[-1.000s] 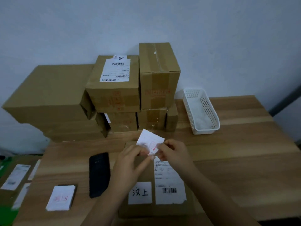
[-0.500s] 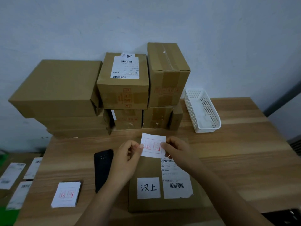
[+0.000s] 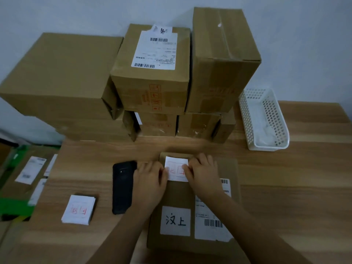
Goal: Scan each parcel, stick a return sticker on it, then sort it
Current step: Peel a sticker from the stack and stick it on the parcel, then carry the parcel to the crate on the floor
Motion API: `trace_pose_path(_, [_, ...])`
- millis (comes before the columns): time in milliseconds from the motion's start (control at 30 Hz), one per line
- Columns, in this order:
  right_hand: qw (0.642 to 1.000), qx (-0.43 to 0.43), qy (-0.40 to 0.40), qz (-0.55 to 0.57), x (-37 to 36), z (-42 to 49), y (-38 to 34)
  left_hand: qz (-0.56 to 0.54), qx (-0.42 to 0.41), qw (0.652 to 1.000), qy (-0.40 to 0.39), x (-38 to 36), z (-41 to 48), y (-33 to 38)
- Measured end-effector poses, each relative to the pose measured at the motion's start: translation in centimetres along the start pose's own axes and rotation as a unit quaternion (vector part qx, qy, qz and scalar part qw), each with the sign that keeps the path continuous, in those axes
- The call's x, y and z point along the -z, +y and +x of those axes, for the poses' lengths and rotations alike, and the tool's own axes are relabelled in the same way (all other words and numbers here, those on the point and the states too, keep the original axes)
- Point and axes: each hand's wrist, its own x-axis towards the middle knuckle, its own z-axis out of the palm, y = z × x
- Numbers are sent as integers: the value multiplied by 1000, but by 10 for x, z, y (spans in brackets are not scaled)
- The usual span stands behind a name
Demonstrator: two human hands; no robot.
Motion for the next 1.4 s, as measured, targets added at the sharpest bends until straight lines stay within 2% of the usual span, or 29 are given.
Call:
trace_pose_path(133, [998, -32, 41, -43, -9, -3, -6, 38, -33, 998, 46, -8, 2, -3])
trace_pose_path(233, [995, -93, 37, -17, -8, -5, -7, 33, -34, 996, 72, -11, 2, -5])
trace_pose_path(300, [996, -79, 46, 10, -4, -6, -3, 39, -69, 994, 70, -12, 1, -6])
trace_pose_path(367, [1000, -1, 25, 11, -6, -12, 2, 34, -126, 991, 27, -18, 0, -8])
trace_pose_path(467, [992, 103, -34, -59, -14, -19, 7, 48, -194, 979, -49, -27, -1, -12])
trace_pose_path(533, [991, 99, -74, -55, -18, -23, 7, 43, -187, 977, -91, -31, -3, -16])
trace_pose_path(667, [987, 81, -134, -44, -17, -24, 3, 68, -175, 974, -125, -31, -3, -16])
trace_pose_path(800, [982, 100, -155, -40, -2, -20, 1, 53, -152, 972, -174, -19, 0, -10])
trace_pose_path(867, [983, 77, -166, 3, 11, -24, -1, 19, -141, 976, -167, -7, -1, -6])
trace_pose_path(967, [993, 34, -107, 29, 30, -43, -3, -47, -124, 986, -101, 8, -16, -8])
trace_pose_path(1100, [989, -97, -62, 92, 41, -96, 16, -107, -84, 986, -98, 8, -51, -31])
trace_pose_path(1167, [974, -171, -46, 141, 42, -123, 27, -164, -64, 976, -125, 10, -71, -36])
trace_pose_path(1267, [935, -258, -90, 228, 41, -155, 38, -280, -7, 945, -172, 17, -98, -31])
trace_pose_path(1333, [903, -286, -120, 297, 38, -169, 40, -329, 41, 921, -206, 16, -110, -28])
trace_pose_path(1400, [895, -279, -161, 310, 33, -177, 38, -357, 64, 905, -222, 13, -116, -27])
